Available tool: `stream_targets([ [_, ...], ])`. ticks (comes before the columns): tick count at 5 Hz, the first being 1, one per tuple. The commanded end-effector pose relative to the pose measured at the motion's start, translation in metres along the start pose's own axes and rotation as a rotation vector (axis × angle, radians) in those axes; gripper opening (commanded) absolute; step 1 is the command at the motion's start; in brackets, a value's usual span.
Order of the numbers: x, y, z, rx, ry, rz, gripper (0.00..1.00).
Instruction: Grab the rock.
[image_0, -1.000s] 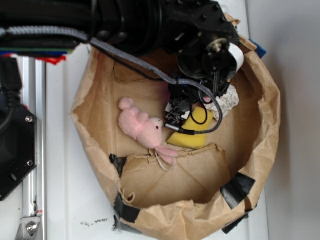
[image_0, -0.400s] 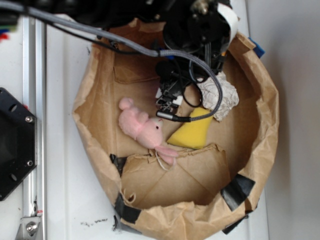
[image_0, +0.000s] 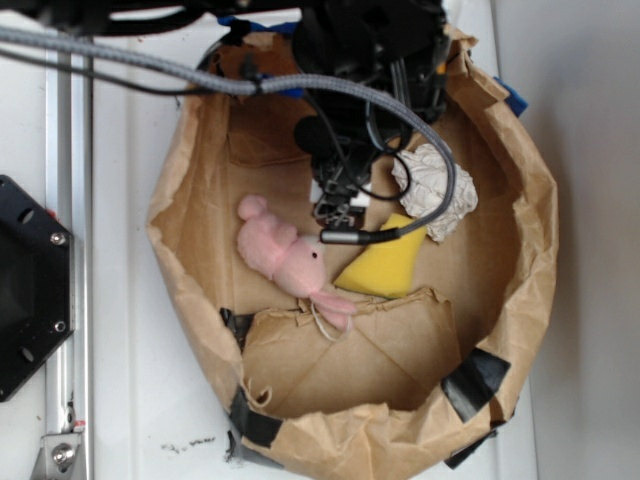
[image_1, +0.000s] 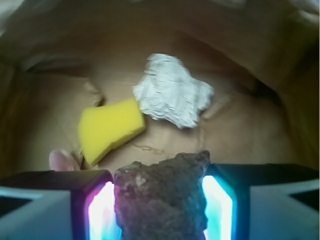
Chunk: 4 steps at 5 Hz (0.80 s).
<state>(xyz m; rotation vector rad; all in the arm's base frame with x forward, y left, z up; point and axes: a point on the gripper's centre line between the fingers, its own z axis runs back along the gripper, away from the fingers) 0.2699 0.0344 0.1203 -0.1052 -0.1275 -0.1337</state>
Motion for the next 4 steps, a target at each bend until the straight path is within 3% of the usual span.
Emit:
stream_targets([
  [1,0.008,-0.034,0.029,0.015,0.007,0.128,0.00],
  [2,0.000,-0.038,0.032,0.006,0.037,0.251,0.00],
  [4,-0.004,-0.042,0.037,0.002,0.021,0.229,0.00],
])
